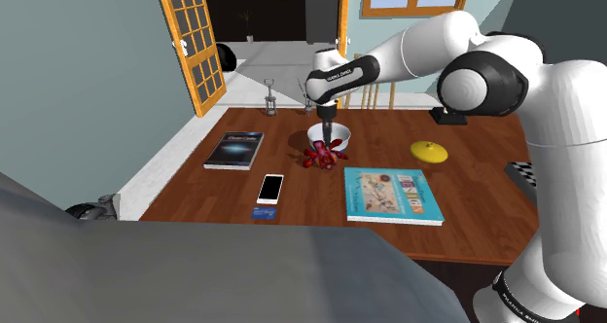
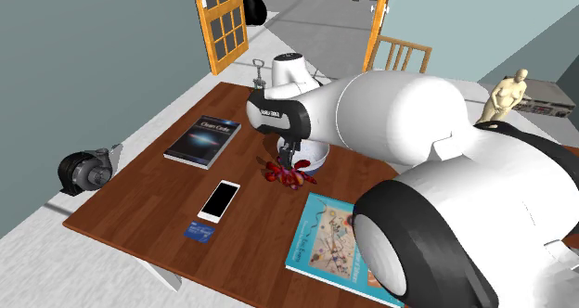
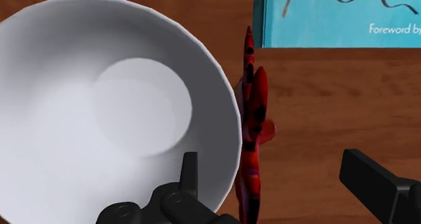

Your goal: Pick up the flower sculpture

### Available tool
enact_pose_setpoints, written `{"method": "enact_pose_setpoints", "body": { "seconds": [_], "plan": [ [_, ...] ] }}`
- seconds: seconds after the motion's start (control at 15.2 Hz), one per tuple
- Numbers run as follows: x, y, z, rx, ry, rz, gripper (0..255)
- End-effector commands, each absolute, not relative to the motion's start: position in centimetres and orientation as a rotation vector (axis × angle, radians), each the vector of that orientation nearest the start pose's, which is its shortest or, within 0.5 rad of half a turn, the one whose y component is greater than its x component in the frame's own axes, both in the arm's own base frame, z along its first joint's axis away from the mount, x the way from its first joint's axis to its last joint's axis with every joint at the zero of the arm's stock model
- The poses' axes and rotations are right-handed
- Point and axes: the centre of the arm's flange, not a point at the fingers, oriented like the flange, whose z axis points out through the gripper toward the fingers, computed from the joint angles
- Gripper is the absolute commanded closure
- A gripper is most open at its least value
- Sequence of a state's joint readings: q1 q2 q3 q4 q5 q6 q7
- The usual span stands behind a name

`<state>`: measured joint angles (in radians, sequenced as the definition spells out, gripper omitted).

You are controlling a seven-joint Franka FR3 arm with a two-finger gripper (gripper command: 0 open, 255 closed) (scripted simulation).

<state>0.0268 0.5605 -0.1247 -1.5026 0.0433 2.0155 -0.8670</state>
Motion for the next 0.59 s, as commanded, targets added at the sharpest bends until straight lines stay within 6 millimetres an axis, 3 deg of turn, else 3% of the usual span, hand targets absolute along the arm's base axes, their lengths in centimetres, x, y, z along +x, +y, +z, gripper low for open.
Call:
{"method": "enact_pose_setpoints", "body": {
  "seconds": [0.0, 0.46, 0.53],
  "plan": [
    [70.0, -5.1, 32.8, -2.909, -1.193, 0.082, 0],
    [70.0, -5.1, 29.9, -2.909, -1.193, 0.082, 0],
    [69.9, -5.1, 29.9, -2.909, -1.193, 0.082, 255]
  ]
}}
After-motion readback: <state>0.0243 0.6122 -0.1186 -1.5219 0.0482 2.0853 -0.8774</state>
